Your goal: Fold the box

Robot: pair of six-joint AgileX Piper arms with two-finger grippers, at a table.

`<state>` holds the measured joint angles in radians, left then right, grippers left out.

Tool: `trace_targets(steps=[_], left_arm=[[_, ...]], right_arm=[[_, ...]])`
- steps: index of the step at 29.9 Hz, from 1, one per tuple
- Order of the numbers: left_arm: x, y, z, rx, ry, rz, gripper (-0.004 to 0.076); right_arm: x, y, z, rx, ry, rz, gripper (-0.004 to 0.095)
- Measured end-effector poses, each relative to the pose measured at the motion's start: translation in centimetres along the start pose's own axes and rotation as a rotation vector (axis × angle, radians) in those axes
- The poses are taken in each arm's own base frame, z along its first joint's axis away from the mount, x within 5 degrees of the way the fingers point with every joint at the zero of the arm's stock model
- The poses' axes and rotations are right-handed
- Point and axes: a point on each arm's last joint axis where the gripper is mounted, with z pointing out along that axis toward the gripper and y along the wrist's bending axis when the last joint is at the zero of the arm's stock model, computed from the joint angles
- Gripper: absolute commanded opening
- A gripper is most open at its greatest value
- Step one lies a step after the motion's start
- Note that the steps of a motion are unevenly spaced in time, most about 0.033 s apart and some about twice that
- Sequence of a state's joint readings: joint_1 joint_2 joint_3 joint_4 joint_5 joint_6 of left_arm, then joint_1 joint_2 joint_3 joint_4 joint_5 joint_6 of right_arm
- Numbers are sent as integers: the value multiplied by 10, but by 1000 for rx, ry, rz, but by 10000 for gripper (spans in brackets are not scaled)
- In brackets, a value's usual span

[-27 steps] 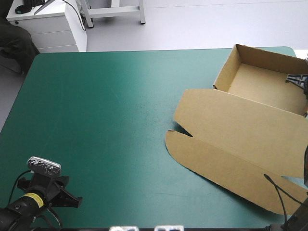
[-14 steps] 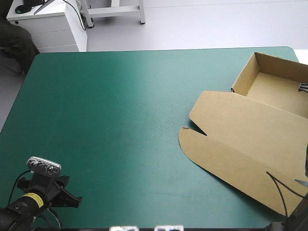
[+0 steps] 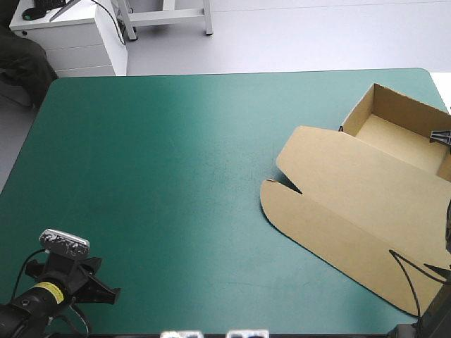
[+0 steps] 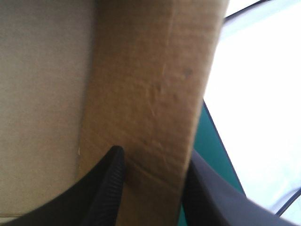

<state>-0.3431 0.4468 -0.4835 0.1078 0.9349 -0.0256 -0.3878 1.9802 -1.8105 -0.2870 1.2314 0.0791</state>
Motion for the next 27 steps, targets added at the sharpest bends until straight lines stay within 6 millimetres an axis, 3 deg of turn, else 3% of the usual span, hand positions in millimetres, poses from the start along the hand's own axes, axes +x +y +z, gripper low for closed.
trace_targets(steps=[5,9,14,19,22,27], left_arm=[[0,0,0,0,0,0,-8],[0,0,0,0,1,0,-8],[0,0,0,0,1,0,-8],[0,0,0,0,1,0,-8],[0,0,0,0,1,0,-8],[0,0,0,0,1,0,-8]], right_arm=[[1,-2,-6,3,-13,3,377],[4,-9,-31,4,-69,17,377],[19,-24,-87,7,-190,46,377],[47,-36,-154,-60,-341,96,370],[70,-35,-193,-186,-433,112,292],[117,-29,-260,-410,-621,55,64]])
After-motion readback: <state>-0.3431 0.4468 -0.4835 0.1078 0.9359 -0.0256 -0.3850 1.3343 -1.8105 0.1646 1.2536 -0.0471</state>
